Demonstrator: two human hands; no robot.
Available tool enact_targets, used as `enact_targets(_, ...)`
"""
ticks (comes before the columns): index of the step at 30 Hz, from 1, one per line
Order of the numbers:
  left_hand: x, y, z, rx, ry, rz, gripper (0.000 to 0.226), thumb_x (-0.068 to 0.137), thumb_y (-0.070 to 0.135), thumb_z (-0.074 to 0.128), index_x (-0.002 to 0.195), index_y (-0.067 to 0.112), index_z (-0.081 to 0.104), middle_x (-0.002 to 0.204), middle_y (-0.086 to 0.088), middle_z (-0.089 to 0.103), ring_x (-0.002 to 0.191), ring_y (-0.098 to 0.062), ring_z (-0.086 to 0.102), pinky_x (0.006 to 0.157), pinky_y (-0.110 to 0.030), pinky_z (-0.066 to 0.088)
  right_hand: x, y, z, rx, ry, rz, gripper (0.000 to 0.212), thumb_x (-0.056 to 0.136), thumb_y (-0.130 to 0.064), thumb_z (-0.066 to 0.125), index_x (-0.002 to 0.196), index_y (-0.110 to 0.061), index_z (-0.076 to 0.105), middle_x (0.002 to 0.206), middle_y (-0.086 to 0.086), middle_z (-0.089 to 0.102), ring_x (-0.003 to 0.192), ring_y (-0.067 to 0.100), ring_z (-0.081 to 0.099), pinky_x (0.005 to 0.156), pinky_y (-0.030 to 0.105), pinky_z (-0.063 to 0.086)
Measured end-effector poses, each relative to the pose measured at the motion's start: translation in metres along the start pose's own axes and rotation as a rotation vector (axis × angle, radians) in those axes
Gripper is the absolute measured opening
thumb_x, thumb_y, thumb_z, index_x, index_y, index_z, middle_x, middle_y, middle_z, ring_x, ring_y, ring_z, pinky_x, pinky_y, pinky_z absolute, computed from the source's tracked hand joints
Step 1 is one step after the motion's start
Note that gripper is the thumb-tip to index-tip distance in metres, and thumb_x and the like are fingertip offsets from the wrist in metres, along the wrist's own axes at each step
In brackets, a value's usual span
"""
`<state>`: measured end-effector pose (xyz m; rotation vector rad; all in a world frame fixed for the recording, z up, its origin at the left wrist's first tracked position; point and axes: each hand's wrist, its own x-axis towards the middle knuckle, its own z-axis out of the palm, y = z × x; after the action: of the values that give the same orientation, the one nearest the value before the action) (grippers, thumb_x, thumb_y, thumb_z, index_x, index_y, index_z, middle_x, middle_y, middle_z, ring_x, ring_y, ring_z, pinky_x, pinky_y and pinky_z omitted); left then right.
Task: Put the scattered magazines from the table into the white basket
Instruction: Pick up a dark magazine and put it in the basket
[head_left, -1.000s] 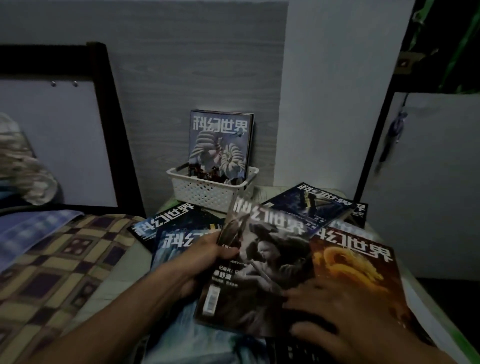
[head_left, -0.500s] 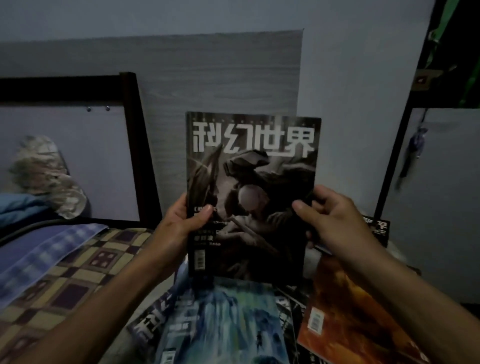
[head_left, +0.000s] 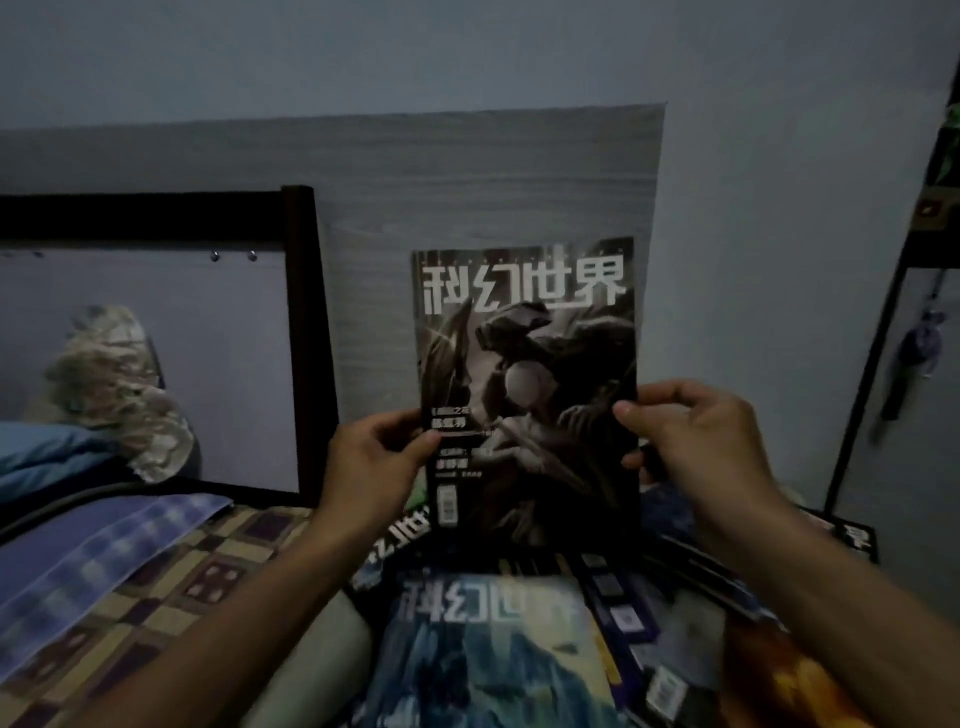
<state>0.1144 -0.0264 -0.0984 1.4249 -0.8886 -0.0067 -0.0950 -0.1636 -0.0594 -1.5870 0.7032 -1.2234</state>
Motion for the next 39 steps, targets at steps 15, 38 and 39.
enact_targets(15, 0.156, -0.116, 0.073, 0.12, 0.114, -0.219, 0.025, 0.084, 0.011, 0.074, 0.11, 0.009, 0.073, 0.098, -0.005, 0.075, 0.086, -0.019, 0.07, 0.082, -0.035, 0.058, 0.136, 0.101, 0.077, -0.137, 0.072, 0.088, 0.008, 0.087, -0.011, 0.071, 0.083, -0.017, 0.069, 0.086, 0.007, 0.073, 0.069, 0.022, 0.071, 0.069, 0.037, 0.061)
enact_targets(38, -0.034, -0.082, -0.015, 0.769, -0.472, -0.115, 0.018, 0.081, 0.034, 0.072, 0.097, 0.026, 0.068, 0.094, 0.006, 0.07, 0.086, -0.01, 0.064, 0.071, -0.023, 0.047, -0.047, 0.075, -0.026, -0.974, -0.77, -0.207, 0.011, 0.085, -0.047, 0.061, 0.089, -0.037, 0.058, 0.082, -0.015, 0.064, 0.074, -0.002, 0.059, 0.063, 0.024, 0.051)
enact_targets(39, -0.045, -0.08, -0.023, 0.832, -0.489, -0.127, 0.022, 0.081, 0.036, 0.072, 0.1, 0.024, 0.069, 0.099, 0.002, 0.069, 0.089, -0.013, 0.063, 0.072, -0.023, 0.046, -0.058, 0.072, -0.028, -1.074, -0.838, -0.17, 0.018, 0.085, -0.051, 0.06, 0.09, -0.034, 0.058, 0.083, -0.013, 0.063, 0.073, -0.001, 0.058, 0.064, 0.025, 0.05)
